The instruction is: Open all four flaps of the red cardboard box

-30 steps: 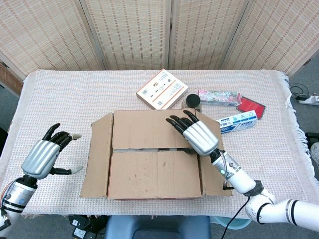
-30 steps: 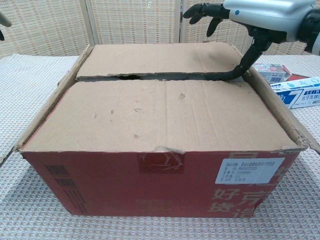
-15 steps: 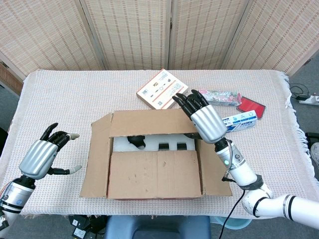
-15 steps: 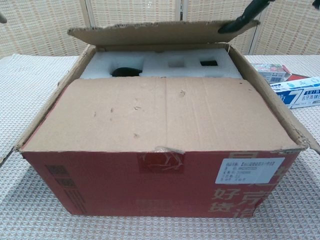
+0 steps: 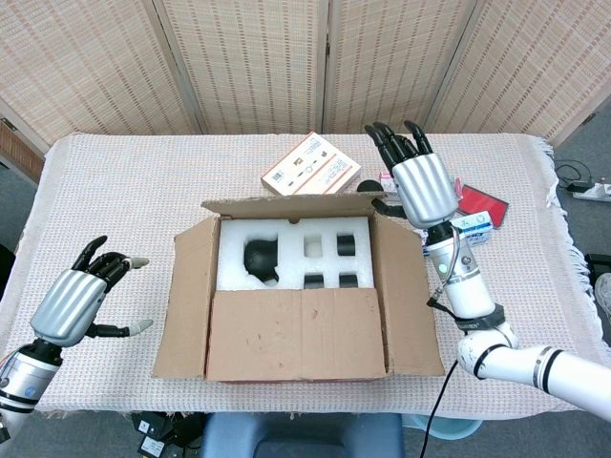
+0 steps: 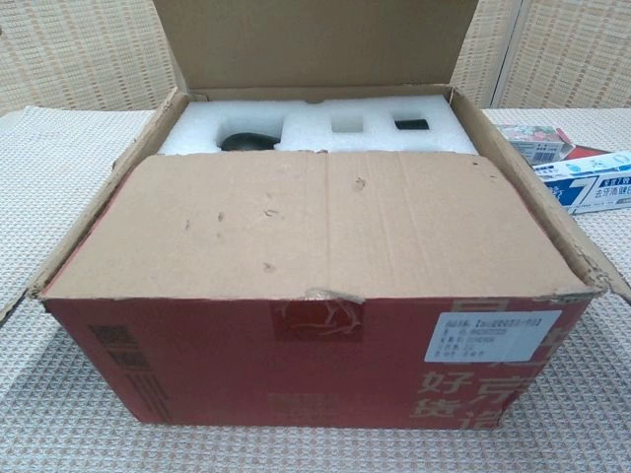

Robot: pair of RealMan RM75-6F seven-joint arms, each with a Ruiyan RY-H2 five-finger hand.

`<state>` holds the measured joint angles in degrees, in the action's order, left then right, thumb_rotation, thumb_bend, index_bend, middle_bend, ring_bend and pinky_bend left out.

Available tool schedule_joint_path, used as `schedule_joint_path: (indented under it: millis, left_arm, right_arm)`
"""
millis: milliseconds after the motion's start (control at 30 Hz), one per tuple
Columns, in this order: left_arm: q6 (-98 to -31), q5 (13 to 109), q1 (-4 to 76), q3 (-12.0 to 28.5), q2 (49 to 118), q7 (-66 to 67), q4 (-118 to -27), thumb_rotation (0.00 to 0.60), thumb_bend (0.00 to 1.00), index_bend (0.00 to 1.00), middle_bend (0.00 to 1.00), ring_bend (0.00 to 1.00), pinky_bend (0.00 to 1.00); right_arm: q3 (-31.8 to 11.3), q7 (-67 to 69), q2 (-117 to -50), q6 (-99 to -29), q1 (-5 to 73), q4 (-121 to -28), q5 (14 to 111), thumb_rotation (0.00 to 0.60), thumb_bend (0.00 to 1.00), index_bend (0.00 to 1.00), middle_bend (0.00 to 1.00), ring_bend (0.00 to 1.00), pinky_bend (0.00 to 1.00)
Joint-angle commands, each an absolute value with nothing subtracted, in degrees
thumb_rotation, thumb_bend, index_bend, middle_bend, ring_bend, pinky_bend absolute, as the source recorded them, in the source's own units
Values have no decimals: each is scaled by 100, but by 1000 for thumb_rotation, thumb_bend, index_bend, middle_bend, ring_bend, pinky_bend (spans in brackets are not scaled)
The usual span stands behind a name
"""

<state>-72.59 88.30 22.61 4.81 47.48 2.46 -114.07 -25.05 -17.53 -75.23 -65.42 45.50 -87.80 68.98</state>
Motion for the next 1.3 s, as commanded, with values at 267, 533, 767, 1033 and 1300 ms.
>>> schedule_joint_path:
  millis: [267,533,767,1033,1300]
  left_arm:
    - [-6899,9188,2560,562,4508,-144,-11541,341,180,270,330,245,0]
    - [-6361,9239,3020,722,4518,-496,-11550,274,179,278,331,246,0]
    - [-5904,9071,3414,864,4659,-887,-11507,248,179,276,331,245,0]
    - [-5879,8828,3468,896,4816,-798,-11373,241,179,270,331,242,0]
    - [-6251,8422,3170,849,4933,-582,-11192,228,180,266,331,234,0]
  right_arm:
    - [-2711,-2062,-7880,-6261,5003,-7967,6107,600,111,35,123,240,85]
    - [-2642,-1993,-7503,-6609,4745,-8265,6248,600,111,35,122,239,84]
    - [-2478,-1572,-7053,-6724,4370,-8726,6433,600,112,35,122,241,83]
    - [-1904,-725,-6184,-6537,3717,-9891,7049,600,112,35,126,238,83]
    - [-1115,720,-5296,-6109,3263,-10854,8373,600,112,35,160,256,83]
